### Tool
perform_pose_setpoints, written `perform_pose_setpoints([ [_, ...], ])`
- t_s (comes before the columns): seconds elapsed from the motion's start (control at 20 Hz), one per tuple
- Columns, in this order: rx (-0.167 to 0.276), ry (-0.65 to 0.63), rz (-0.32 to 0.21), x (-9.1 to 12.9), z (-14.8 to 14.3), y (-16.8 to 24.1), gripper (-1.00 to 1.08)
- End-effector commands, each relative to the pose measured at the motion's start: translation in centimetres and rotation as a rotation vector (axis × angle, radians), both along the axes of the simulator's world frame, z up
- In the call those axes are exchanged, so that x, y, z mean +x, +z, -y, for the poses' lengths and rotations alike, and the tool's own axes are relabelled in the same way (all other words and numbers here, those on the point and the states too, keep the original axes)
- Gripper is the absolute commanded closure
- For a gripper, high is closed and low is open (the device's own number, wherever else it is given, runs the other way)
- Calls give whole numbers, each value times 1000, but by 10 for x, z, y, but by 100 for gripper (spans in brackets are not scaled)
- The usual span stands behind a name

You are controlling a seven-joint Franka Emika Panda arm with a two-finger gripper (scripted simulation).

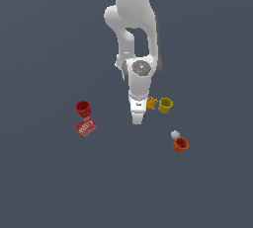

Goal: Pick up a designated object from a clutter of objects.

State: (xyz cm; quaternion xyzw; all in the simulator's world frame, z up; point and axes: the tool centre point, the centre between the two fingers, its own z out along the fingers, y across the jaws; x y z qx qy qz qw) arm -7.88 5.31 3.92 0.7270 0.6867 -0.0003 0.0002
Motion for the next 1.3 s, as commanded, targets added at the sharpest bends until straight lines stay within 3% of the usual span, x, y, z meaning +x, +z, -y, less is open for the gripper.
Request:
perform_pose_setpoints([
  [0.0, 0, 0, 1, 4, 0, 9, 108],
  [0.4, 2, 2, 0, 22, -3, 59, 108],
  [1.25, 8, 5, -1, 82, -12, 215, 108],
])
